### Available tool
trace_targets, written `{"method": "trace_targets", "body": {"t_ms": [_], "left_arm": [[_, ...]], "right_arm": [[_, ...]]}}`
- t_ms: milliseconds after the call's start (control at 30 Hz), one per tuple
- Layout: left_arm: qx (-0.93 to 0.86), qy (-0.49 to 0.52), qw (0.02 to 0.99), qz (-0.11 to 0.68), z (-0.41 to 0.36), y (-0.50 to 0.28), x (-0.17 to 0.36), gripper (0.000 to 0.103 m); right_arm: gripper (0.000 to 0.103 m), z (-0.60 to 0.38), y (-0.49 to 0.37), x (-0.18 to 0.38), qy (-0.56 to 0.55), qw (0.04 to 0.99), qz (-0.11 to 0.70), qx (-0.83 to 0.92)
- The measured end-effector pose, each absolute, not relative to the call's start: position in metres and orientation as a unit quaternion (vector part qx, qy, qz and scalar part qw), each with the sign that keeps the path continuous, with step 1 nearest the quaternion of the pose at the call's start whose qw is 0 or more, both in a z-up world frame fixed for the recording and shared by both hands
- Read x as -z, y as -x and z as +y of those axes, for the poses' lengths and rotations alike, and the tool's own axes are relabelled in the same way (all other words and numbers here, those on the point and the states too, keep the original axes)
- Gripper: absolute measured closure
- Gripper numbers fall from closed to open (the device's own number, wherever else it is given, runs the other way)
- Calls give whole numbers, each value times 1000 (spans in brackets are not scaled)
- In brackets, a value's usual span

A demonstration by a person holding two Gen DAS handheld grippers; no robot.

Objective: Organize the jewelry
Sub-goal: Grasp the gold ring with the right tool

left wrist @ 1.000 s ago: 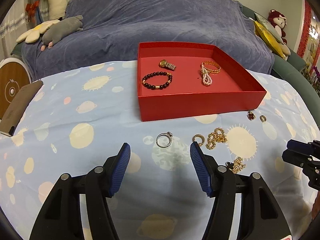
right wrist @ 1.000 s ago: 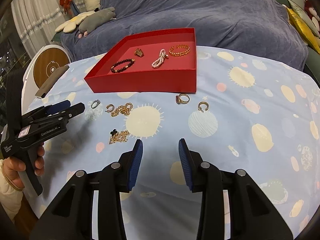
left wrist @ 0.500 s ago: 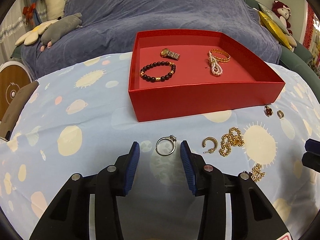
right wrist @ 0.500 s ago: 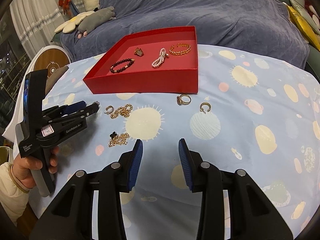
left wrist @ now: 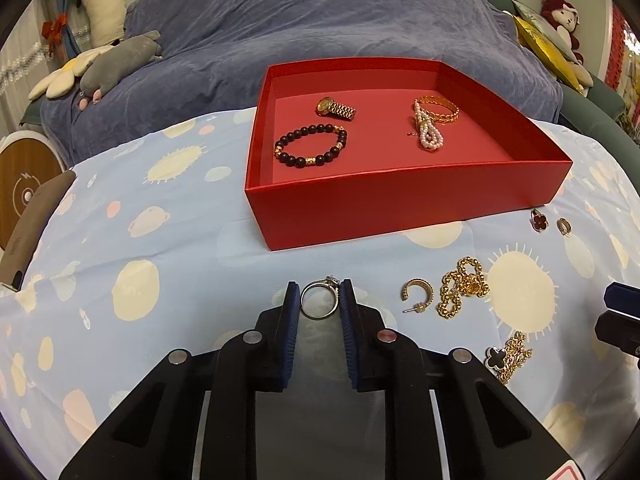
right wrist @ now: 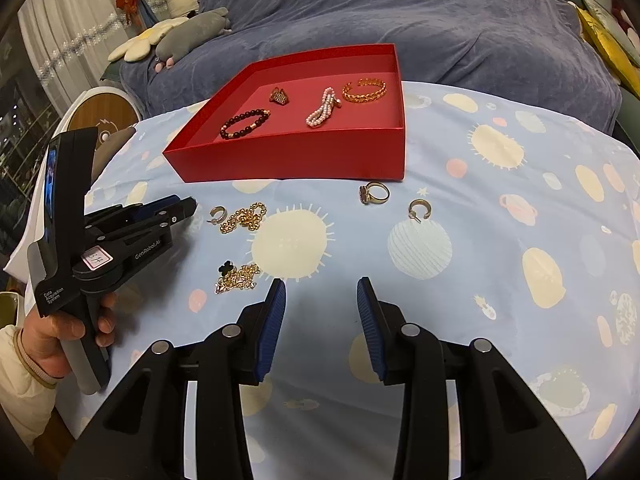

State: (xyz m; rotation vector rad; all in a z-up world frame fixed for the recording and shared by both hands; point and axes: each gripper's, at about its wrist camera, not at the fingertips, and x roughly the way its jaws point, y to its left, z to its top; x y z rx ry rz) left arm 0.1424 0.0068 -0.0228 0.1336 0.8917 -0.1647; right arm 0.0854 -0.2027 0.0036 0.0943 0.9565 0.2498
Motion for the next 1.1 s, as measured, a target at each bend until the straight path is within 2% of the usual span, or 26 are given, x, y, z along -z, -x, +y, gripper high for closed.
{"method": "trace_targets", "body": {"t_ms": [400,933,1100], "left_arm": [[87,-58,893,438,5,-140,20,86],[98,-37,898,427,16,-128,0,86],[97,-33,897,431,16,-130,1,86]], "right_arm": [[67,-203,-90,-3,-45,881,457,-115],[68,-219,-145,-4,-61,890,441,-93],[75,-220,-154,5,-53,889,445,-89]]}}
